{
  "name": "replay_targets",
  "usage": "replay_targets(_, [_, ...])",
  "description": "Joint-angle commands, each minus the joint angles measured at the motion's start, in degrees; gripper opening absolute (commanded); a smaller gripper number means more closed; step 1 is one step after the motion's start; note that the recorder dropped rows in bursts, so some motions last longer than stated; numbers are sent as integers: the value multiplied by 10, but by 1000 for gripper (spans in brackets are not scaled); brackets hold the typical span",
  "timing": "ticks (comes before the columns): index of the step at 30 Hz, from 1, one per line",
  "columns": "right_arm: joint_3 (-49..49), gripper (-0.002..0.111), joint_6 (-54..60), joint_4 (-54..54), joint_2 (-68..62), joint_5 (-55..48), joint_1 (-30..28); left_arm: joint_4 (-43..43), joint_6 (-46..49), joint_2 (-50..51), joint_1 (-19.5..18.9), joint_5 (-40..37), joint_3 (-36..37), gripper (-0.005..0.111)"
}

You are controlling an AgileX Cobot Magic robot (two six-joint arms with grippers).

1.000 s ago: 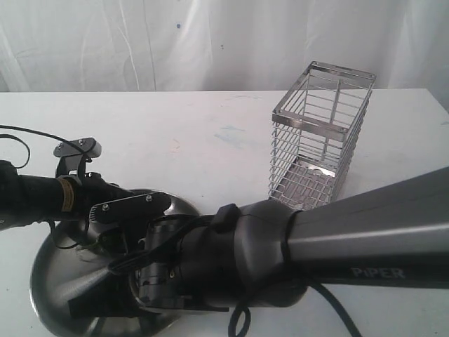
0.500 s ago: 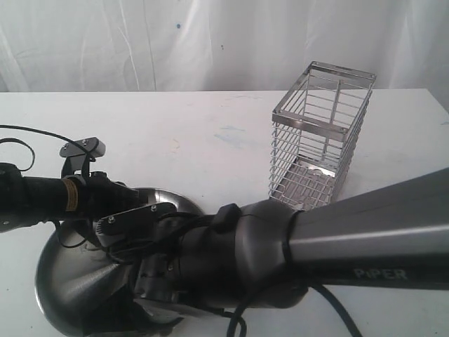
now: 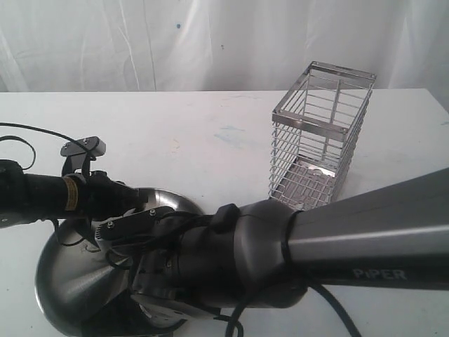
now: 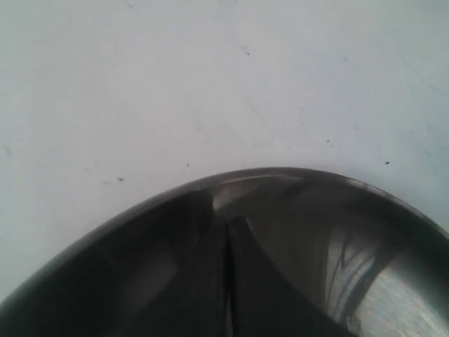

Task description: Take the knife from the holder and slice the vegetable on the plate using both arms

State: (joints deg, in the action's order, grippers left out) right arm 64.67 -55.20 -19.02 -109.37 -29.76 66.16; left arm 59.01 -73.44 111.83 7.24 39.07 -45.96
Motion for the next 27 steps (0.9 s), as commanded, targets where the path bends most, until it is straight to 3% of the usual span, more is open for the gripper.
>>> replay_targets(1, [-1,0,3,11,0,-18,0,58,-13,25,-3,-43,14,0])
replay_targets(4, [-1,0,3,11,0,-18,0,57,-13,7,-13,-8,-1,0])
replay_targets(9, [-1,0,3,11,0,-18,0,58,-14,-43,-18,-24,-14,0])
replay_targets(12, [-1,0,3,11,0,-17,0,109,-39,-69,-19,-24,-12,0])
replay_targets(27, [-1,0,0,11,0,-7,0,163,-75,-82,-19,-34,53,0])
